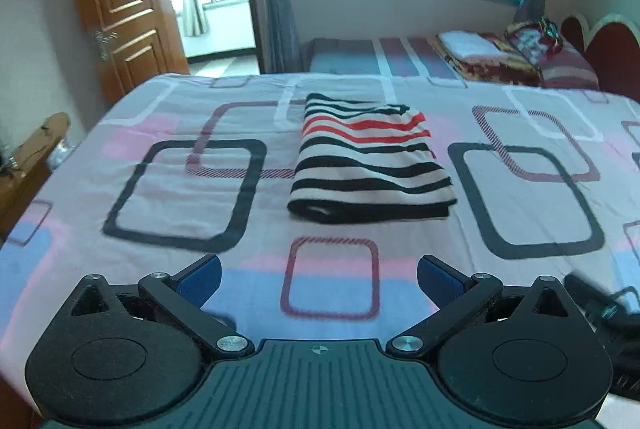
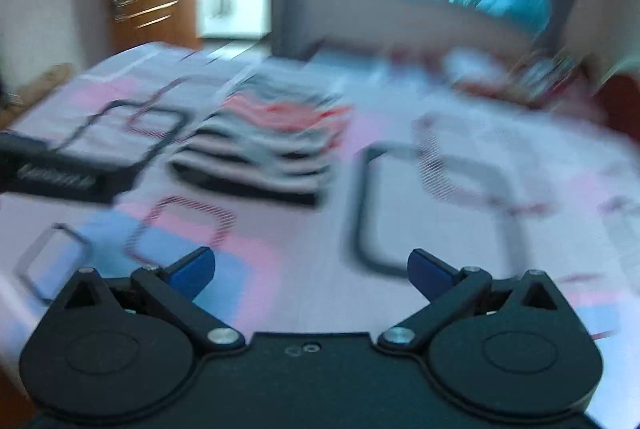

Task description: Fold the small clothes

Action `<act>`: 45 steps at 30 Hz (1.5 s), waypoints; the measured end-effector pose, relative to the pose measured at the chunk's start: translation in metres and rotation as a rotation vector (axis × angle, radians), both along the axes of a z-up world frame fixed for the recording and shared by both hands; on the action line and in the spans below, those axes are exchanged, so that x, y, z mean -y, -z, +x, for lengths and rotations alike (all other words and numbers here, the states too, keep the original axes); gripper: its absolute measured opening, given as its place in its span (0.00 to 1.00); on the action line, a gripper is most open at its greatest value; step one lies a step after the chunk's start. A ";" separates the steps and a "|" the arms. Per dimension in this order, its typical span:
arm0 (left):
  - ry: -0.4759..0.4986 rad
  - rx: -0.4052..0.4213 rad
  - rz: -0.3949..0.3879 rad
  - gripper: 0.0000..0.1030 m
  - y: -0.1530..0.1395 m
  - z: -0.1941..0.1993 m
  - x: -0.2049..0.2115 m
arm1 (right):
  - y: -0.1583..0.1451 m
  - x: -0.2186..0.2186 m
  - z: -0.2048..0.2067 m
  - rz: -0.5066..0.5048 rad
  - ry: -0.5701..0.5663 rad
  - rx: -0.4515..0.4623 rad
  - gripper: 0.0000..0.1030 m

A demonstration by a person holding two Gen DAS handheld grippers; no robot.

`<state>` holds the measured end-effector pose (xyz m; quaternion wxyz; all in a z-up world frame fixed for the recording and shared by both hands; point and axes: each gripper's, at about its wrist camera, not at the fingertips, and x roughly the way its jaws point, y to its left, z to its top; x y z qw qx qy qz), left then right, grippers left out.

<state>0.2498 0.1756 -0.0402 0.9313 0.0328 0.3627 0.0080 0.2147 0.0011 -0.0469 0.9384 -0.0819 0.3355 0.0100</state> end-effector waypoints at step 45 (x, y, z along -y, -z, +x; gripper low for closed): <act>-0.090 0.139 -0.048 1.00 -0.073 -0.180 -0.001 | -0.069 0.049 -0.171 0.161 0.152 0.214 0.99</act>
